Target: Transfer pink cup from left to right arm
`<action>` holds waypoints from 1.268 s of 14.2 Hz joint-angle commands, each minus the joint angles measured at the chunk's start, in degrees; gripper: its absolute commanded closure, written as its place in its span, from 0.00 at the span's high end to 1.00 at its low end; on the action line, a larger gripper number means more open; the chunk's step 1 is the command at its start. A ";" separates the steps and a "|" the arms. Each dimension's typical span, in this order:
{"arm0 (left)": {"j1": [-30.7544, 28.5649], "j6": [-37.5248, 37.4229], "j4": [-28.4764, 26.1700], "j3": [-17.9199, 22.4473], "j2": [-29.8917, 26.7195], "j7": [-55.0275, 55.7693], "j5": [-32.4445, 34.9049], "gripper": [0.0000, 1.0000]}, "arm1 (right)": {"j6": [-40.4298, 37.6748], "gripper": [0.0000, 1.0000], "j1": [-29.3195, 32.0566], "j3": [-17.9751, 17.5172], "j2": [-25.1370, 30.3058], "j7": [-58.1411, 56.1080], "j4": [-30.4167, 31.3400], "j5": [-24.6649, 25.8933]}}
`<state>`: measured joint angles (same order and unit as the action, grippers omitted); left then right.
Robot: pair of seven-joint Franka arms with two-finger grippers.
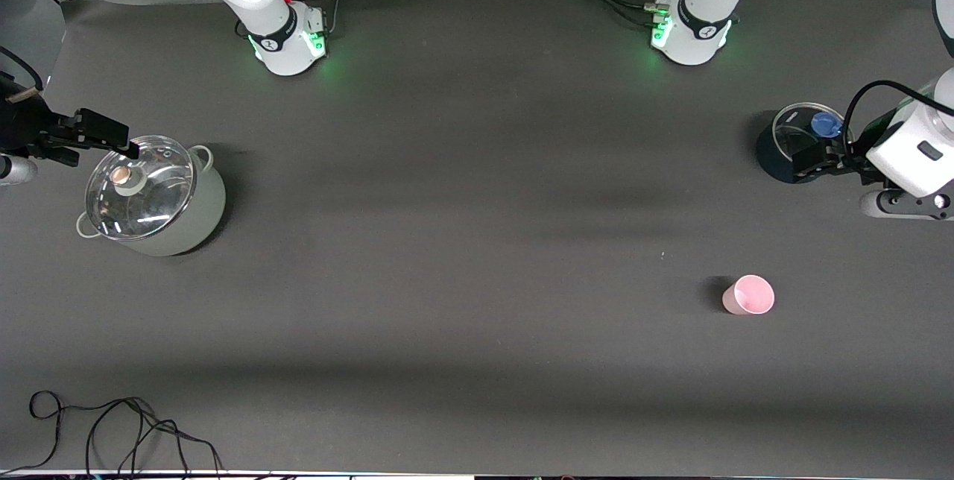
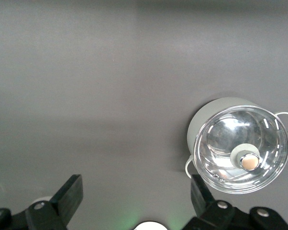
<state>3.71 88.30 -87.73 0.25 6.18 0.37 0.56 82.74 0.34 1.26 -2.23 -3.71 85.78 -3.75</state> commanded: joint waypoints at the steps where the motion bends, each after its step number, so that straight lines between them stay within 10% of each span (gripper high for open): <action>1: 0.51 -1.55 1.51 0.54 0.23 -0.10 -0.03 1.00 | -1.70 1.00 -0.16 -0.12 -0.93 1.95 -1.67 -0.65; 18: -0.36 1.69 0.98 0.80 1.72 -6.47 -0.11 1.00 | -1.79 1.00 0.28 0.32 -3.04 -1.47 -1.32 -0.82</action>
<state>3.78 88.66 -87.84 0.33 6.52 -0.95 0.50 82.01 0.39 1.56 -4.42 -4.19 85.79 -3.75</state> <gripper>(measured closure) 0.000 0.000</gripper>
